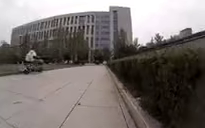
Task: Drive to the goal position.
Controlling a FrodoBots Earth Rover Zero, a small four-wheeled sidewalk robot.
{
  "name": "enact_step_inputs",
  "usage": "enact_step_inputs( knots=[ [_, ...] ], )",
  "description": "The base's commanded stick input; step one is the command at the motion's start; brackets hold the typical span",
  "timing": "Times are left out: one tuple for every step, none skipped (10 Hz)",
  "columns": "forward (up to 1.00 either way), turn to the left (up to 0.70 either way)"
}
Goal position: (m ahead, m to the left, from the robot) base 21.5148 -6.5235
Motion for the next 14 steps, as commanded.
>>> enact_step_inputs(
  knots=[
    [0.45,0.04],
    [0.45,0.00],
    [0.45,0.00],
    [0.70,0.00],
    [0.70,0.00],
    [0.70,0.00],
    [0.70,0.00],
    [0.70,0.00],
    [0.70,0.00],
    [0.70,0.00],
    [0.70,0.00],
    [0.70,0.00],
    [0.70,0.00],
    [0.70,0.00]
  ],
)
